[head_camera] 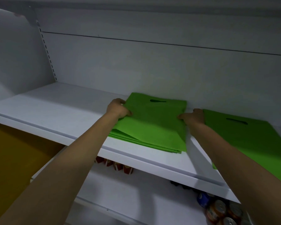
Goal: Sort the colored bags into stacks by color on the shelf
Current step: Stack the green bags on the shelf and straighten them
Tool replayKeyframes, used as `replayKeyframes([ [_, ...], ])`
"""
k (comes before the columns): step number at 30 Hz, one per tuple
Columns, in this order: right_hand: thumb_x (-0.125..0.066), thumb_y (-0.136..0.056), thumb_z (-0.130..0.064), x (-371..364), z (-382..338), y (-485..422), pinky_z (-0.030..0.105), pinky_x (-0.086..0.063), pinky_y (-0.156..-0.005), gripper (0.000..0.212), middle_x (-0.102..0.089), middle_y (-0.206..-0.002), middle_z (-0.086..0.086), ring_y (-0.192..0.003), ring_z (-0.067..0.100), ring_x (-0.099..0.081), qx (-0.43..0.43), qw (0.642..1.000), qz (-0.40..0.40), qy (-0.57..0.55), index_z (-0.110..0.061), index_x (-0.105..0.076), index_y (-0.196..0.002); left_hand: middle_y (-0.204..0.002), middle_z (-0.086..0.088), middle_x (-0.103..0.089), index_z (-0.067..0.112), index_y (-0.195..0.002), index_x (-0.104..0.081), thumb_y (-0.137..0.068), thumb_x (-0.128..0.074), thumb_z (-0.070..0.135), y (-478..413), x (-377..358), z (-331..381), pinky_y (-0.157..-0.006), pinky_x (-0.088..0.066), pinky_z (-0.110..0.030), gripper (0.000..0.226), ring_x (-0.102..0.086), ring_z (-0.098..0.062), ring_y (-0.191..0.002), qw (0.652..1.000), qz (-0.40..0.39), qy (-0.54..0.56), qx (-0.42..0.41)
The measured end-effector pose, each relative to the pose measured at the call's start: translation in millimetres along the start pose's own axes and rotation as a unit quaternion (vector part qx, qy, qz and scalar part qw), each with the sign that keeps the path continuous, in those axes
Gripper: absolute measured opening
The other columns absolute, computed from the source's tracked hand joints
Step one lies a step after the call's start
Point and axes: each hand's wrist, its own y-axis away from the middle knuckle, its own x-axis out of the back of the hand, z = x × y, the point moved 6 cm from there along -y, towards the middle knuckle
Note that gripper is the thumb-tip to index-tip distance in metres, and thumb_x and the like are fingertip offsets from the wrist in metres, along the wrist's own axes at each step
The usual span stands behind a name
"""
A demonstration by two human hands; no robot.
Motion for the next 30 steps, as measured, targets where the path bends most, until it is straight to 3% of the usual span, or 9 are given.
replayKeyframes([
  [2, -0.076, -0.075, -0.001, 8, -4, -1, 0.034, -0.044, -0.100, 0.070, -0.049, -0.139, 0.016, -0.123, 0.030, -0.051, 0.025, 1.000, 0.007, 0.007, -0.003, -0.044, -0.137, -0.125, -0.016, -0.060, 0.007, -0.124, -0.061, -0.068, -0.082, 0.001, 3, -5, -1, -0.095, -0.050, -0.034, 0.060, -0.060, -0.030, -0.109, 0.997, -0.024, 0.069, 0.026],
  [5, -0.070, -0.076, 0.006, 16, -7, -6, 0.033, -0.050, -0.090, 0.050, -0.062, -0.125, 0.019, -0.104, 0.028, -0.062, 0.060, 0.998, -0.027, 0.021, -0.003, -0.061, -0.125, -0.123, -0.016, -0.062, 0.005, -0.120, -0.064, -0.073, -0.074, -0.007, 13, -16, 8, -0.087, -0.047, -0.026, 0.050, -0.061, -0.029, -0.107, 0.995, -0.068, 0.077, 0.012],
  [8, -0.063, -0.081, 0.006, 35, -12, -11, 0.035, -0.048, -0.098, 0.043, -0.062, -0.125, 0.018, -0.112, 0.031, -0.061, 0.101, 0.992, -0.012, 0.071, -0.002, -0.063, -0.123, -0.130, -0.014, -0.058, 0.007, -0.127, -0.061, -0.077, -0.072, -0.003, 24, -26, 29, -0.088, -0.043, -0.022, 0.053, -0.058, -0.026, -0.113, 0.995, -0.074, 0.055, -0.040],
  [11, -0.060, -0.083, 0.003, 65, -19, -13, 0.028, -0.041, -0.099, 0.043, -0.058, -0.131, 0.014, -0.118, 0.029, -0.056, 0.154, 0.981, 0.023, 0.112, -0.006, -0.063, -0.124, -0.135, -0.011, -0.054, 0.009, -0.130, -0.059, -0.080, -0.072, 0.002, 33, -39, 55, -0.083, -0.040, -0.016, 0.052, -0.056, -0.023, -0.115, 0.993, -0.059, 0.024, -0.095],
  [15, -0.060, -0.084, 0.000, 112, -14, -22, 0.030, -0.042, -0.100, 0.042, -0.055, -0.132, 0.013, -0.118, 0.028, -0.054, 0.183, 0.975, 0.046, 0.115, -0.008, -0.062, -0.125, -0.130, -0.012, -0.058, 0.010, -0.131, -0.057, -0.081, -0.071, 0.004, 44, -64, 90, -0.067, -0.046, -0.017, 0.053, -0.057, -0.018, -0.096, 0.989, -0.065, 0.012, -0.131],
  [20, -0.064, -0.082, -0.001, 178, 7, -32, 0.030, -0.042, -0.100, 0.042, -0.056, -0.130, 0.011, -0.116, 0.028, -0.055, 0.178, 0.973, 0.062, 0.134, -0.010, -0.064, -0.123, -0.133, -0.008, -0.056, 0.014, -0.131, -0.058, -0.079, -0.074, 0.007, 64, -115, 127, -0.086, -0.045, -0.020, 0.055, -0.059, -0.021, -0.109, 0.983, -0.089, -0.001, -0.163],
  [26, -0.063, -0.085, -0.002, 257, 50, -37, 0.036, -0.046, -0.098, 0.042, -0.053, -0.134, 0.011, -0.113, 0.029, -0.056, 0.144, 0.977, 0.069, 0.142, -0.012, -0.062, -0.125, -0.138, -0.007, -0.053, 0.012, -0.132, -0.057, -0.085, -0.070, 0.015, 95, -184, 156, -0.083, -0.036, -0.013, 0.049, -0.054, -0.021, -0.120, 0.970, -0.124, -0.035, -0.207],
  [28, -0.062, -0.086, -0.003, 276, 67, -40, 0.033, -0.049, -0.091, 0.042, -0.054, -0.132, 0.012, -0.111, 0.029, -0.057, 0.117, 0.981, 0.069, 0.136, -0.014, -0.060, -0.126, -0.137, -0.006, -0.054, 0.012, -0.131, -0.058, -0.087, -0.068, 0.018, 104, -204, 159, -0.083, -0.035, -0.012, 0.045, -0.054, -0.020, -0.120, 0.964, -0.137, -0.058, -0.220],
  [30, -0.062, -0.086, -0.001, 288, 82, -43, 0.027, -0.048, -0.080, 0.043, -0.056, -0.129, 0.013, -0.104, 0.029, -0.060, 0.092, 0.986, 0.064, 0.125, -0.013, -0.060, -0.127, -0.137, -0.004, -0.055, 0.015, -0.130, -0.059, -0.086, -0.068, 0.022, 111, -220, 157, -0.093, -0.040, -0.019, 0.045, -0.054, -0.020, -0.120, 0.962, -0.151, -0.070, -0.218],
])
